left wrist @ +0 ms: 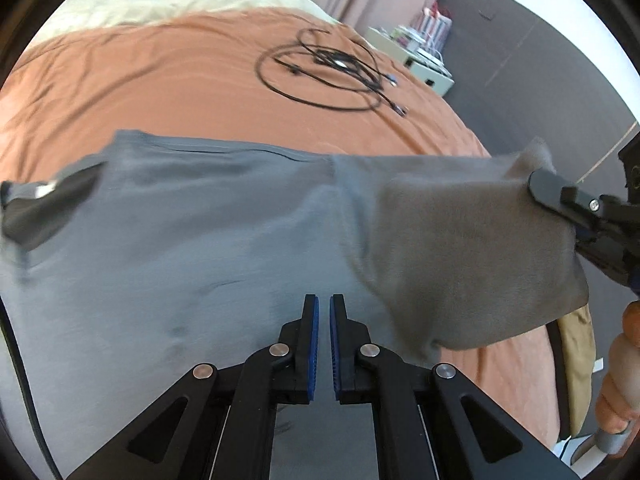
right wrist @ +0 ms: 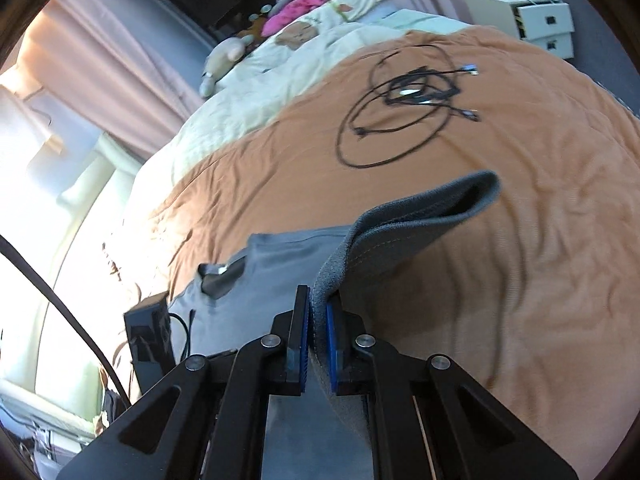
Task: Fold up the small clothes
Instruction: 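Close the right gripper on the side edge and lift it, then fold the held side over toward the shirt's middle with the right gripper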
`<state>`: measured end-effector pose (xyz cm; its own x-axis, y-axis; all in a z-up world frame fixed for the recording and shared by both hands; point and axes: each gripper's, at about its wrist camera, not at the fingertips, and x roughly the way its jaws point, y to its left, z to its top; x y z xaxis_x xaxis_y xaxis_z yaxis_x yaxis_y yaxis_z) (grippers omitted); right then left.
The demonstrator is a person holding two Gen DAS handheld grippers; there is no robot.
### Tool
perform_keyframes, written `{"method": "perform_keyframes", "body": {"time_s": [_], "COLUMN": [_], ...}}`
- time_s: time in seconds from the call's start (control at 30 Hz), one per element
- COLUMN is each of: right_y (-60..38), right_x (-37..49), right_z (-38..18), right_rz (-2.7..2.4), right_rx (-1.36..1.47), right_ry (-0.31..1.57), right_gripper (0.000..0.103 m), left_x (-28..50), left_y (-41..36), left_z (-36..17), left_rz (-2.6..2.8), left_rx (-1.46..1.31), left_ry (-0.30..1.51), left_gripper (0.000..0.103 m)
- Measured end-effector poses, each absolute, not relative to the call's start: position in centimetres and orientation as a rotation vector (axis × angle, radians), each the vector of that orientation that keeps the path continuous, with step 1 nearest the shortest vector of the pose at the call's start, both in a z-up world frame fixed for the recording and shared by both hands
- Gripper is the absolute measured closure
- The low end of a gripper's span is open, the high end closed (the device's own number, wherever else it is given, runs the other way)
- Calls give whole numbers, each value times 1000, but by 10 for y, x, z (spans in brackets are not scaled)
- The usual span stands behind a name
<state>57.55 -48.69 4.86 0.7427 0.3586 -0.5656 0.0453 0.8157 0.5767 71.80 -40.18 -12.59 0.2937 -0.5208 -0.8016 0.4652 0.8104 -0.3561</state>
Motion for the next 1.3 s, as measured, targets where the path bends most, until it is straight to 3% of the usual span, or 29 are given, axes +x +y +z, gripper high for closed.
{"method": "perform_keyframes", "body": {"time_s": [0.33,0.73,0.8,0.83,0.87,1.0,1.07,1.13,1.2,1.3], "right_y": [-429,-361,-357,-358,-360,-375,-386,-399,-411,-426], "right_x": [607,649,648,647,645,630,620,611,605,599], "right_z": [41,-22,-23,-23,-22,-16,-15,-15,-17,-26], "right_rz": [247,318,322,326,323,261,201,166,150,104], "right_rx": [575,657,650,665,675,646,629,625,630,641], "right_ry": [761,905,895,893,881,843,830,807,799,819], "right_gripper": [99,93,71,43,32,32,32,32,32,33], "left_x": [707,697,695,695,695,693,693,691,690,691], "left_y": [-319,-250,-251,-251,-252,-268,-280,-296,-313,-337], "left_z": [-110,-106,-105,-104,-103,-100,-100,-101,-103,-114], "left_rz": [-552,-443,-449,-450,-452,-481,-497,-515,-534,-559], "left_rx": [-51,-10,-10,-10,-10,-7,0,20,52,106], "left_ry": [1089,1116,1117,1116,1115,1106,1107,1096,1069,1087], "left_gripper": [97,96,96,96,96,95,84,49,42,42]}}
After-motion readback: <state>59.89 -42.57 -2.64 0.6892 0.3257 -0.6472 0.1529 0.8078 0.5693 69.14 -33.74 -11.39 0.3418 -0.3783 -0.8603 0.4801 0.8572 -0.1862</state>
